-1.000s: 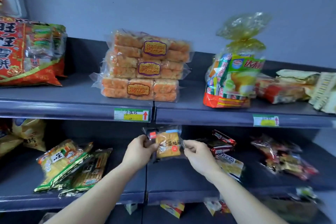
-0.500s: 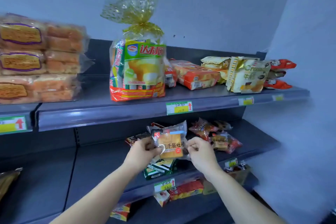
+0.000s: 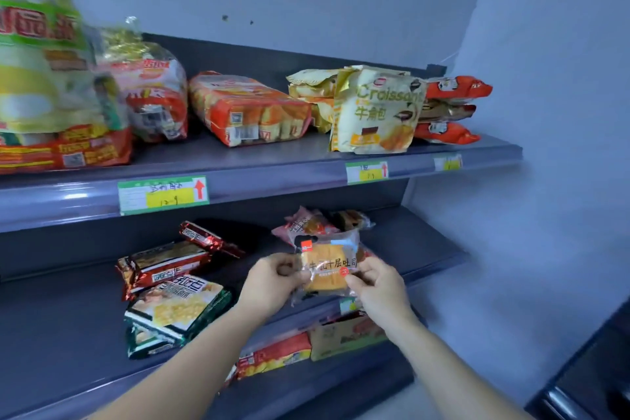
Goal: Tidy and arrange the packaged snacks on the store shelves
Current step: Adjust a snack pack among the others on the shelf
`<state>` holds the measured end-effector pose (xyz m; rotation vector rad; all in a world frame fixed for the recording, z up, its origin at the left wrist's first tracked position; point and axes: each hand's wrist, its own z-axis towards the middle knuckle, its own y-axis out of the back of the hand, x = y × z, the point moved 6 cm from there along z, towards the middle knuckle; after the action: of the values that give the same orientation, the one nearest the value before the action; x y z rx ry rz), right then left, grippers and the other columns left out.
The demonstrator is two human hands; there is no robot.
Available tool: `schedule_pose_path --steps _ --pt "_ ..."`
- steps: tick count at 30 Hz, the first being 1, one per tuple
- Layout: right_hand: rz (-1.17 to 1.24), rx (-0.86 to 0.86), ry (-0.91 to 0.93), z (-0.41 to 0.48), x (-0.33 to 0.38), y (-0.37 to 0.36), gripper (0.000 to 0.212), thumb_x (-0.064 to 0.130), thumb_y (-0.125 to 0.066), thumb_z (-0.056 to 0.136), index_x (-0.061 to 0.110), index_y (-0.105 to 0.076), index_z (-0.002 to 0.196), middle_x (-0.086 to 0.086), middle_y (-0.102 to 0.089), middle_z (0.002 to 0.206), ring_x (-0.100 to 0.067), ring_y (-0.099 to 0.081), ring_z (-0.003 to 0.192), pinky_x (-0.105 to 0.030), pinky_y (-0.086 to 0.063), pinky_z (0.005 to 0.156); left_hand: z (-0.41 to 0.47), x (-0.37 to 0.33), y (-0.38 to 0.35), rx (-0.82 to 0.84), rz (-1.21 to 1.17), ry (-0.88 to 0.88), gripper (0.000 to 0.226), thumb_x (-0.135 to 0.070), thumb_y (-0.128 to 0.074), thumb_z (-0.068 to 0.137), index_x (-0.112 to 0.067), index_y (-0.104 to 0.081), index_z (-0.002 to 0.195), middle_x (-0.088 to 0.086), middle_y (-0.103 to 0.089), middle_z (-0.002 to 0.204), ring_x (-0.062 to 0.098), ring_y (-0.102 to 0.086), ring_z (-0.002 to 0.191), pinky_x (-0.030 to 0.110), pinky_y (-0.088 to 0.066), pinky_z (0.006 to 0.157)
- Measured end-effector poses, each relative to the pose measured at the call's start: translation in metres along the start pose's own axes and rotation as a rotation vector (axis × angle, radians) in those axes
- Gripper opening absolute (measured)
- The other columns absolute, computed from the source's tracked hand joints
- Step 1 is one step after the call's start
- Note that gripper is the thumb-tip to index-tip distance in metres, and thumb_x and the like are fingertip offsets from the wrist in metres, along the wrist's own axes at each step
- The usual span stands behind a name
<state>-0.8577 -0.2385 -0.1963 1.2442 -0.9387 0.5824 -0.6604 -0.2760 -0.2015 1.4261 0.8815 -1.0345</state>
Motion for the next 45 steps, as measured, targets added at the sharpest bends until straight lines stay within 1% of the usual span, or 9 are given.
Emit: schedule_pose_path --steps 5,13,21,26,32,35,38,43,45 --pt "-0.018 -0.089 -0.068 0.055 -0.046 0.027 0.019 0.018 -0.066 0.085 0.021 -0.055 0.070 0.000 -0.067 0.078 -0.022 -0.065 0.075 -0.043 -0.057 0.071 0.052 0.007 -0.048 0.012 0.079 0.058 0.026 -0.030 -0.065 0.090 -0.014 -0.067 0.111 -0.004 -0.068 0.081 0.008 -0.059 0.067 0.016 -0.043 0.056" --pt "-0.087 -0.099 -0.131 0.158 -0.109 0.048 0.021 0.018 -0.064 0.086 0.023 -0.052 0.070 -0.002 -0.066 0.081 -0.025 -0.065 0.079 -0.046 -0.056 0.074 0.163 0.048 -0.085 -0.128 0.292 0.307 0.054 -0.044 -0.060 0.086 -0.019 -0.047 0.133 0.016 -0.051 0.129 0.032 -0.046 0.122 0.036 -0.042 0.099" --pt "-0.074 -0.158 -0.175 0.224 -0.151 0.052 0.016 0.017 -0.062 0.087 0.022 -0.055 0.074 -0.001 -0.067 0.081 -0.025 -0.066 0.078 -0.043 -0.056 0.074 0.241 0.151 -0.099 -0.264 -0.217 0.575 0.076 -0.037 -0.082 0.063 -0.001 -0.050 0.121 0.018 -0.067 0.105 0.035 -0.071 0.080 0.051 -0.058 0.077" --pt "-0.053 -0.168 -0.201 0.254 -0.168 0.045 0.009 0.020 -0.066 0.085 0.019 -0.059 0.079 -0.003 -0.067 0.085 -0.028 -0.067 0.078 -0.041 -0.056 0.075 0.217 0.103 -0.105 -0.359 -0.326 0.624 0.012 0.002 -0.073 0.079 -0.002 -0.061 0.079 0.009 -0.063 0.067 0.015 -0.061 0.038 0.025 -0.053 0.042" --pt "0.178 -0.132 -0.308 0.280 -0.182 0.026 0.017 0.014 -0.066 0.086 0.026 -0.057 0.077 -0.005 -0.066 0.097 -0.032 -0.068 0.085 -0.048 -0.055 0.084 0.219 0.113 -0.083 -0.661 -0.481 0.586 0.021 0.008 -0.061 0.082 -0.011 -0.059 0.073 0.011 -0.064 0.071 0.024 -0.065 0.048 0.038 -0.058 0.051" --pt "0.257 0.076 -0.329 0.279 -0.180 0.007 0.017 0.014 -0.065 0.088 0.022 -0.060 0.102 0.000 -0.062 0.107 -0.022 -0.062 0.093 -0.036 -0.051 0.086 0.212 0.124 -0.069 -0.768 -0.378 0.567 0.002 -0.012 -0.059 0.077 -0.014 -0.060 0.076 0.014 -0.070 0.087 0.031 -0.068 0.070 0.044 -0.060 0.064" --pt "0.049 0.337 -0.305 0.264 -0.176 -0.007 0.037 0.031 -0.071 0.084 0.025 -0.053 0.116 0.006 -0.052 0.110 -0.017 -0.051 0.102 -0.026 -0.037 0.082 0.195 0.126 -0.074 -0.733 -0.269 0.609 0.023 -0.027 -0.074 0.077 -0.008 -0.066 0.086 0.014 -0.070 0.084 0.022 -0.059 0.060 0.023 -0.048 0.050" --pt "-0.079 0.496 -0.322 0.258 -0.186 -0.022 0.039 0.031 -0.078 0.076 0.025 -0.050 0.103 0.007 -0.053 0.107 -0.016 -0.054 0.099 -0.038 -0.049 0.093 0.181 0.135 -0.100 -0.434 -0.419 0.739 0.080 -0.054 -0.094 0.028 -0.008 -0.074 0.090 0.008 -0.073 0.086 0.027 -0.066 0.073 0.044 -0.055 0.080" --pt "-0.036 0.482 -0.330 0.261 -0.185 -0.019 0.034 0.025 -0.078 0.076 0.021 -0.053 0.099 0.007 -0.055 0.100 -0.015 -0.055 0.093 -0.035 -0.050 0.087 0.176 0.124 -0.101 -0.359 -0.372 0.783 0.065 -0.050 -0.092 0.047 -0.010 -0.072 0.094 0.009 -0.070 0.091 0.026 -0.061 0.076 0.045 -0.054 0.078"
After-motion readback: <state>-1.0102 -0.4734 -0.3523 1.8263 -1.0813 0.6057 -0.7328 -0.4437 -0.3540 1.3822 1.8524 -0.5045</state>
